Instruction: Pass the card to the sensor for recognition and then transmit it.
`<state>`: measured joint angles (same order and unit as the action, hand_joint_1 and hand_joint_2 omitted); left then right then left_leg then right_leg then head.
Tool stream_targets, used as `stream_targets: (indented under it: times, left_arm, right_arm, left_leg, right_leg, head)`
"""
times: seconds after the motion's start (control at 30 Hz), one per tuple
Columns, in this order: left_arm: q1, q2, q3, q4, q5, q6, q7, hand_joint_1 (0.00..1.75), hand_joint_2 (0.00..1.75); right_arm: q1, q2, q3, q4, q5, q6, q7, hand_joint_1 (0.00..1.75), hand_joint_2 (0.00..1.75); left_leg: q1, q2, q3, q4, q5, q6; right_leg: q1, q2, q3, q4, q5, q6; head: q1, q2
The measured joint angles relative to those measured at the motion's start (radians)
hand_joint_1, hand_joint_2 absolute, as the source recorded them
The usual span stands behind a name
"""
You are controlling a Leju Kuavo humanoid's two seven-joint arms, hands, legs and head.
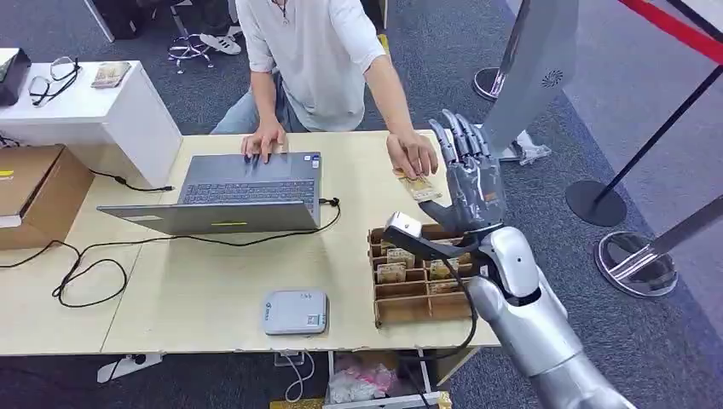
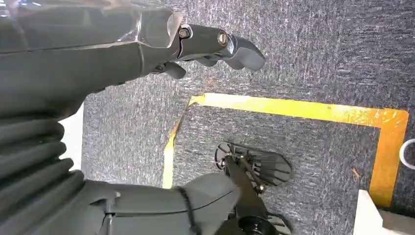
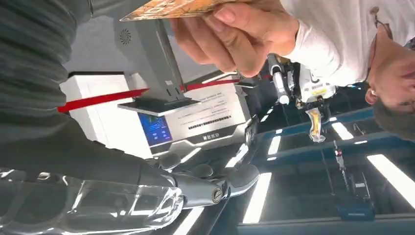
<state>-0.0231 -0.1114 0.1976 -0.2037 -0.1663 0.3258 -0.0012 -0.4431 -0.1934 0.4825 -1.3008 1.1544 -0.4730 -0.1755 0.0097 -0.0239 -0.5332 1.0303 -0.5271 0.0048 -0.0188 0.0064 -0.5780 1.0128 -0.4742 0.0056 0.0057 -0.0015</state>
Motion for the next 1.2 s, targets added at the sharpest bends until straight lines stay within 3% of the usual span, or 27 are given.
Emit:
stream_targets:
  times: [0.27, 0.3, 0.33, 0.37, 1.2]
  left_arm:
    - [0.0, 0.0, 0.0, 0.0, 0.0, 0.0, 0.0, 0.0, 0.0]
    - [0.0, 0.0, 0.0, 0.0, 0.0, 0.001, 0.0, 0.0, 0.0]
    - [0.0, 0.0, 0.0, 0.0, 0.0, 0.002, 0.0, 0.0, 0.0]
    - [0.0, 0.0, 0.0, 0.0, 0.0, 0.003, 0.0, 0.0, 0.0]
    - [0.0, -0.004, 0.0, 0.0, -0.003, 0.003, -0.015, 0.0, 0.0]
  right_arm:
    - [-0.005, 0.002, 0.011, 0.016, -0.002, -0.002, -0.004, 0.0, 1.75]
    - [-0.005, 0.002, 0.012, 0.016, -0.003, -0.003, -0.004, 0.4, 1.75]
    - [-0.005, 0.002, 0.013, 0.016, -0.003, -0.006, -0.005, 1.47, 1.75]
    - [-0.005, 0.002, 0.014, 0.016, -0.003, -0.008, -0.006, 1.71, 1.75]
    - [-0.005, 0.002, 0.029, 0.02, -0.02, -0.031, -0.017, 1.75, 1.75]
  left_leg:
    - [0.0, 0.0, 0.0, 0.0, 0.0, 0.0]
    - [0.0, 0.0, 0.0, 0.0, 0.0, 0.0]
    - [0.0, 0.0, 0.0, 0.0, 0.0, 0.0]
    - [0.0, 0.0, 0.0, 0.0, 0.0, 0.0]
    - [0.0, 0.0, 0.0, 0.0, 0.0, 0.0]
  right_leg:
    - [0.0, 0.0, 0.0, 0.0, 0.0, 0.0]
    - [0.0, 0.0, 0.0, 0.0, 0.0, 0.0]
    - [0.0, 0.0, 0.0, 0.0, 0.0, 0.0]
    - [0.0, 0.0, 0.0, 0.0, 0.0, 0.0]
    - [0.0, 0.0, 0.0, 0.0, 0.0, 0.0]
  head:
    - [0.0, 0.0]
    - [0.0, 0.0]
    - [0.0, 0.0]
    - [0.0, 0.0]
    - [0.0, 0.0]
